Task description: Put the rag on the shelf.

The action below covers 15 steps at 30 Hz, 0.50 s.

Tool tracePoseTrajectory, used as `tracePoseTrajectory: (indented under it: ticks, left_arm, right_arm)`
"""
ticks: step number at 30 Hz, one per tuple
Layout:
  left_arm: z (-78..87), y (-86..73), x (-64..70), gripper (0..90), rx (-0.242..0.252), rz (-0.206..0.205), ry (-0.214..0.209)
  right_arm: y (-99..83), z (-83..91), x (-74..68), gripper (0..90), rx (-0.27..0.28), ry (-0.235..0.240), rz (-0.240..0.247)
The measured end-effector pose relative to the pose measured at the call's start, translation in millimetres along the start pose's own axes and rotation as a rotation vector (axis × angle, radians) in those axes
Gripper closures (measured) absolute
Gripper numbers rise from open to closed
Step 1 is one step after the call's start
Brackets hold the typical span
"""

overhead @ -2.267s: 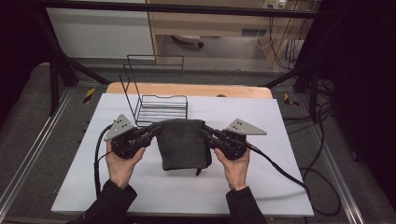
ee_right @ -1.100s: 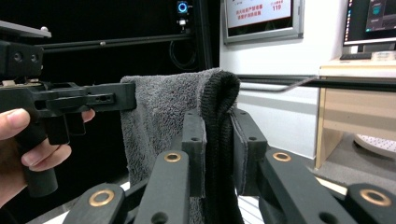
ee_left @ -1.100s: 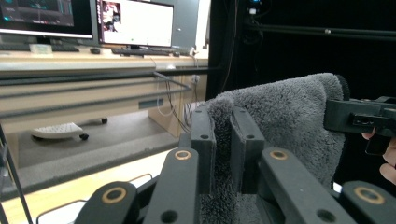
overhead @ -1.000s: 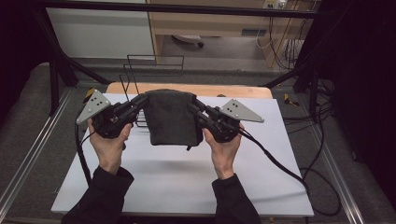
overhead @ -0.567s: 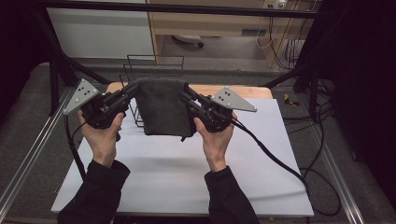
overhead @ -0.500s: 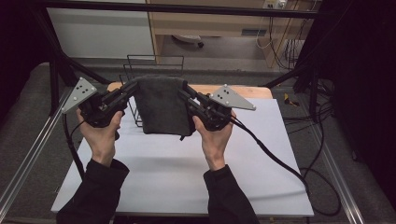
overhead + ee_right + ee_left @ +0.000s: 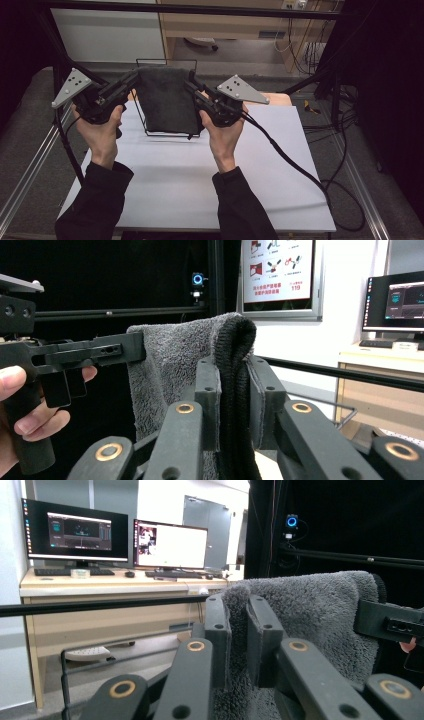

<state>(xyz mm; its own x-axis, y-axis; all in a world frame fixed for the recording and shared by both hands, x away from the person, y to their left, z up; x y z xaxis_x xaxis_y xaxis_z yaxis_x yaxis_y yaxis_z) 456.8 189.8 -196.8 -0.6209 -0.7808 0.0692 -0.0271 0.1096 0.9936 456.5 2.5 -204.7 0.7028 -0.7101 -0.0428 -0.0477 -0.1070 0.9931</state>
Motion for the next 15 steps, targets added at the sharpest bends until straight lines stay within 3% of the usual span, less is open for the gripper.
tracePoseTrajectory:
  ticks: [15]
  left_arm:
    - [-11.2,31.8,-12.4,81.1,0.042,-0.01,0.012]
  right_arm:
    - [31.4,-22.2,7.8,78.2,0.029,-0.012,0.022]
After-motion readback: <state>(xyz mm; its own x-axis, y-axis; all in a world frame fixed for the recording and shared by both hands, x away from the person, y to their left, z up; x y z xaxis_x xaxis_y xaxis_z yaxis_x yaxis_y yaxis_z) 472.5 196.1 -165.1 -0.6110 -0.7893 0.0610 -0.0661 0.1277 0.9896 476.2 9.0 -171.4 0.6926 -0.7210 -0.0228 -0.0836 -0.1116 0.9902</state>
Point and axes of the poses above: each handheld gripper's, and its own axes: z roughly backward along the jaws, y roughly out of its top, x roughly to its right, the point moved 8 cm from there along -z, roughly forward along the jaws, and after that the axes turned 2 degrees about -y, right-handed, at the moved point
